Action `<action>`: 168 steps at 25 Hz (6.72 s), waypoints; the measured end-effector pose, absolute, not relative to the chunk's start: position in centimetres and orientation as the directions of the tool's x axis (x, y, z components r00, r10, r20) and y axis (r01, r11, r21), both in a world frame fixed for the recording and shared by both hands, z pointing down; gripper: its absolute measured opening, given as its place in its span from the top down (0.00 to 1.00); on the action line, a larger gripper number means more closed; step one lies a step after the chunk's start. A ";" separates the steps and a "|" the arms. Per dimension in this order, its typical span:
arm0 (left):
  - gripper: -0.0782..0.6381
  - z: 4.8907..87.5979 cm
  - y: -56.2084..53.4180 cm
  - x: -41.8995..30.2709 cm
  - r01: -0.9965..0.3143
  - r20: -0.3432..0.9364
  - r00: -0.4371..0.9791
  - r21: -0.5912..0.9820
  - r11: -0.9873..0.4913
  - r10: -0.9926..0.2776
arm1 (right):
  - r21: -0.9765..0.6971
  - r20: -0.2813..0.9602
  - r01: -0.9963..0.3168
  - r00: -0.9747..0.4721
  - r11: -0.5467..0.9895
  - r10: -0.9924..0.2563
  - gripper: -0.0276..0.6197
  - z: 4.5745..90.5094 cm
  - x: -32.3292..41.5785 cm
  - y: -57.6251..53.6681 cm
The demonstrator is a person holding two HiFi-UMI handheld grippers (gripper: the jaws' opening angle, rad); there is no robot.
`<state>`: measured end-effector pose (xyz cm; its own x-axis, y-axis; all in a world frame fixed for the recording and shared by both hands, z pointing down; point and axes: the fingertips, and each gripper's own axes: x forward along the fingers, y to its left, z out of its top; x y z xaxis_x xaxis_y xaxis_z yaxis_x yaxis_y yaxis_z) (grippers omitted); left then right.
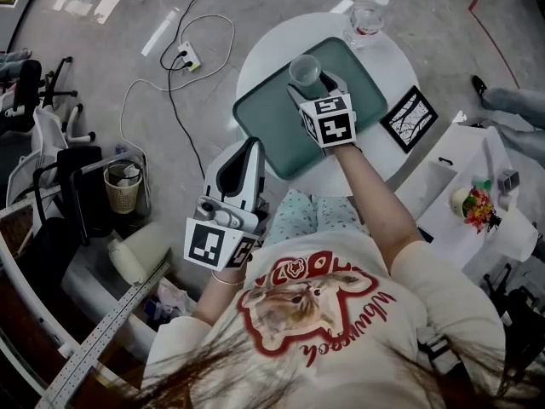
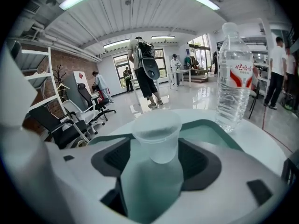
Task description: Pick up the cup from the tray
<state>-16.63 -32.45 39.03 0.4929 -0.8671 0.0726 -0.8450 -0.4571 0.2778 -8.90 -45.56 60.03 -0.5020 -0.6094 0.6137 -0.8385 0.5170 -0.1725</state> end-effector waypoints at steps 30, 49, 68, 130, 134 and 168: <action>0.87 40.2 -30.8 -17.9 -0.858 0.103 0.461 0.305 -0.413 -0.882 | -0.150 0.602 -0.858 -0.474 0.492 -0.642 0.49 61.5 -9.9 -48.6; 0.87 40.3 -30.4 -18.1 -0.877 0.104 0.426 0.293 -0.382 -0.899 | -0.112 0.537 -0.815 -0.531 0.568 -0.655 0.49 57.3 -10.2 -47.3; 0.87 36.1 -32.5 -11.5 -0.803 0.005 0.559 0.252 -0.540 -0.829 | -0.110 0.444 -0.839 -0.521 0.532 -0.729 0.49 45.5 -3.6 -41.9; 0.87 34.1 -11.5 -9.7 -0.751 -0.053 0.635 0.191 -0.632 -0.770 | -0.054 0.282 -0.838 -0.534 0.543 -0.797 0.49 36.3 -2.1 -15.8; 0.87 34.3 -7.5 -10.6 -0.741 -0.046 0.650 0.188 -0.645 -0.759 | -0.045 0.285 -0.844 -0.523 0.534 -0.803 0.49 36.1 -2.7 -11.8; 0.87 32.2 11.0 -2.6 -0.780 -0.084 0.601 0.152 -0.606 -0.795 | -0.022 0.235 -0.786 -0.605 0.618 -0.761 0.49 33.7 3.5 8.1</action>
<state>-2.62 11.03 32.16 0.6011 -0.7948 -0.0839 -0.7804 -0.6064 0.1523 3.51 8.15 33.73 -0.6051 -0.7606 0.2353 -0.7857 0.6182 -0.0219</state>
